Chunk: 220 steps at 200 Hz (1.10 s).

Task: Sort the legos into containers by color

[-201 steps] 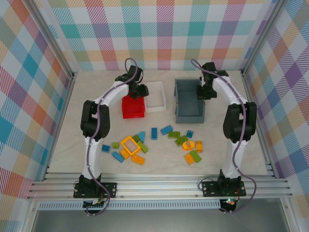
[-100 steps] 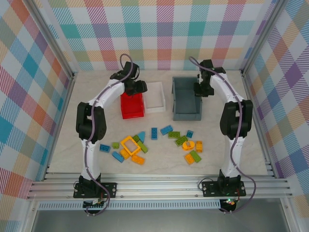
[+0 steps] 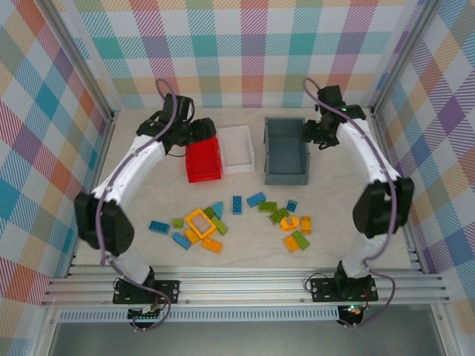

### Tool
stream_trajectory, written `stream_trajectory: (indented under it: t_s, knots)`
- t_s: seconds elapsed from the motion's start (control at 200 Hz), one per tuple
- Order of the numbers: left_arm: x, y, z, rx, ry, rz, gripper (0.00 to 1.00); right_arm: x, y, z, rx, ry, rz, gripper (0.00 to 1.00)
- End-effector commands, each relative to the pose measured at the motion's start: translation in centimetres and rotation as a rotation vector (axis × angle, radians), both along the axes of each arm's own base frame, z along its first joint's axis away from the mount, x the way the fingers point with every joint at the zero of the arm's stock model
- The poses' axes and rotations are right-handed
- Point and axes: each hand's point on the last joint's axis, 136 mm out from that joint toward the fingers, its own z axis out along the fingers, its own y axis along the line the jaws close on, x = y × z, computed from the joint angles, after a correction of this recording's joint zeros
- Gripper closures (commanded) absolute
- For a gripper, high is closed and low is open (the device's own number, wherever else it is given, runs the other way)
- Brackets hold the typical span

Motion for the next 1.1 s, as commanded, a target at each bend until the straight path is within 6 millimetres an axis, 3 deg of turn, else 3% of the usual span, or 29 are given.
stream_trajectory:
  t_s: [0.0,0.11,0.2,0.3,0.455,0.575,0.735,0.955,1.095]
  knots:
    - [-4.5,-0.9,1.9,-0.042,-0.028,-0.039,0.29,-4.1,1.3,3.3,0.092,-0.066,-0.049,0.43]
    - [-9.7,-1.5,2.6,-0.067,-0.023,-0.08,0.29,-8.9,3.6,3.1,0.13,-0.065,-0.02,0.43]
    - [-13.7,-1.8,2.0,-0.074,0.003,-0.102,0.27,-12.8,5.3,1.7,0.134,-0.028,0.03,0.44]
    - [-17.5,-2.5,0.6,-0.105,0.047,-0.12,0.27,-16.7,5.9,0.1,0.125,0.027,0.04,0.45]
    - [-22.0,-4.8,-2.0,-0.09,0.081,-0.182,0.27,-22.3,6.7,-3.4,0.132,0.132,0.017,0.48]
    - [-24.4,-6.5,-3.9,-0.076,0.083,-0.213,0.28,-25.4,7.7,-6.4,0.109,0.19,0.037,0.48]
    - [-26.8,-7.1,-5.0,-0.068,0.055,-0.212,0.29,-27.8,7.8,-9.2,0.053,0.244,0.047,0.48]
    - [-28.3,-7.7,-5.7,-0.119,0.025,-0.23,0.28,-28.1,8.2,-10.7,0.068,0.263,0.034,0.47]
    - [-28.5,-7.7,-6.0,-0.113,0.035,-0.233,0.28,-28.8,8.4,-12.9,0.037,0.328,0.056,0.46]
